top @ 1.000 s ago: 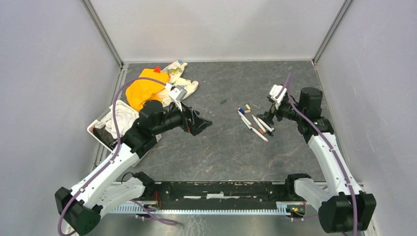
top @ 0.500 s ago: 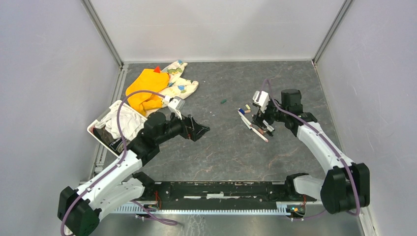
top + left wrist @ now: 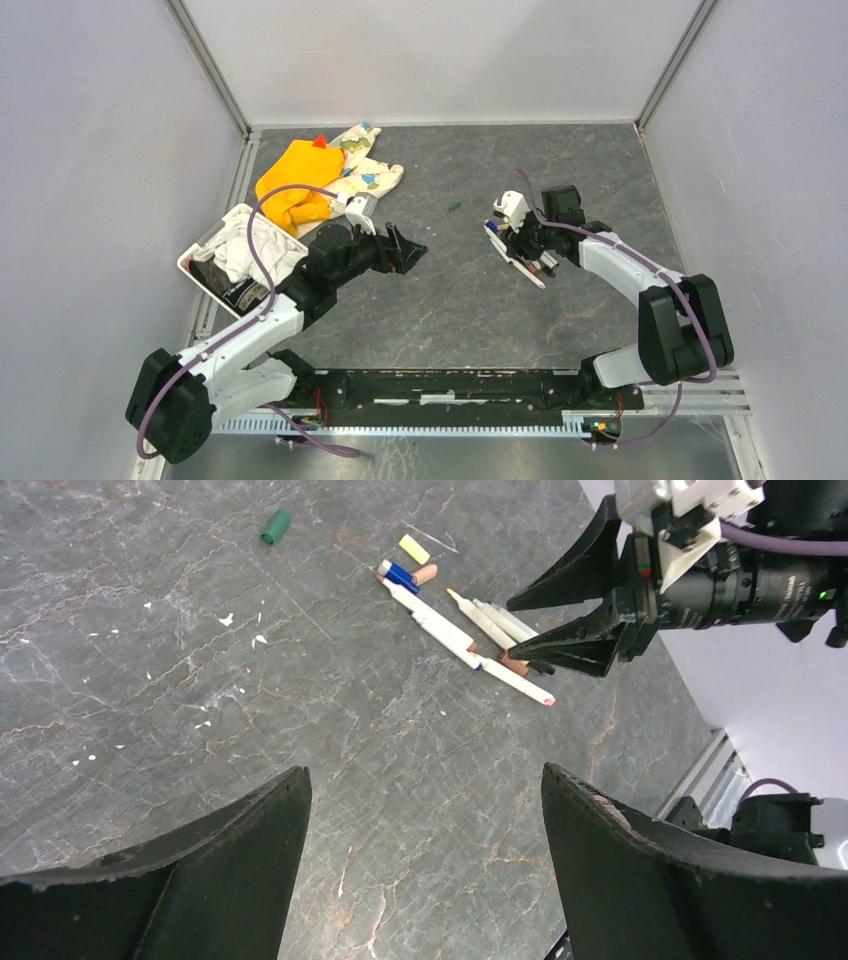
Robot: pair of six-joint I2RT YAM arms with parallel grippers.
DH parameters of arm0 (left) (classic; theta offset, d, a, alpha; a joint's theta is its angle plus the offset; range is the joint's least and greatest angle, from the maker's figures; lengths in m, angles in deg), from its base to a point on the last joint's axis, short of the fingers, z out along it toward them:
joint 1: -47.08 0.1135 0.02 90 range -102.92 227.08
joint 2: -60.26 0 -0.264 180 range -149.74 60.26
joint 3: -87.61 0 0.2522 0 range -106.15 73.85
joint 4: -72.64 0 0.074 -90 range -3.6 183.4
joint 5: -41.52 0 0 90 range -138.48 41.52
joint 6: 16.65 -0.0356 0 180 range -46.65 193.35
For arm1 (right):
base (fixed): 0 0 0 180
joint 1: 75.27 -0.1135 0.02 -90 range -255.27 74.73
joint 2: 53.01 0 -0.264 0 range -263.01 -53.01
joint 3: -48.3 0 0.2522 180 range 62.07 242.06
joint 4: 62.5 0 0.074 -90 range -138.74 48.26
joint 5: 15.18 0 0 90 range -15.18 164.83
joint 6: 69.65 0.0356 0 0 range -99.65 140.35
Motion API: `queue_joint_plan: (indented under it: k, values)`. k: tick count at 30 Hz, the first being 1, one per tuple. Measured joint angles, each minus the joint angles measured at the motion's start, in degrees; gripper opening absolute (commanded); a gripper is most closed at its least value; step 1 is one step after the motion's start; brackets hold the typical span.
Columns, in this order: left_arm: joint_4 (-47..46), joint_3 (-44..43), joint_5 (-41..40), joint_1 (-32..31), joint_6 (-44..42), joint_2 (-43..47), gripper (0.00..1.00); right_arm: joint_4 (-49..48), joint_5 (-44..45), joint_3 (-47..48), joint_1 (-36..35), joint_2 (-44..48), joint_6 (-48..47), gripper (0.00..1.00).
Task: Insert the pens into the pen caps
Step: Pick up the pen from the center of the board.
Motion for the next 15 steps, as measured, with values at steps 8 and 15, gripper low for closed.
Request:
queue_joint_plan:
  k: [8, 15]
  values:
    - [-3.87, 1.33, -1.27, 0.00, 1.86, 1.84, 0.89, 2.01, 0.92, 0.00, 0.00, -0.07, -2.75, 0.46]
    - [-5.33, 2.62, -1.62, 0.00, 2.43, 2.10, 0.89, 6.08, 0.61, 0.02, 0.79, -0.72, -5.40, 0.43]
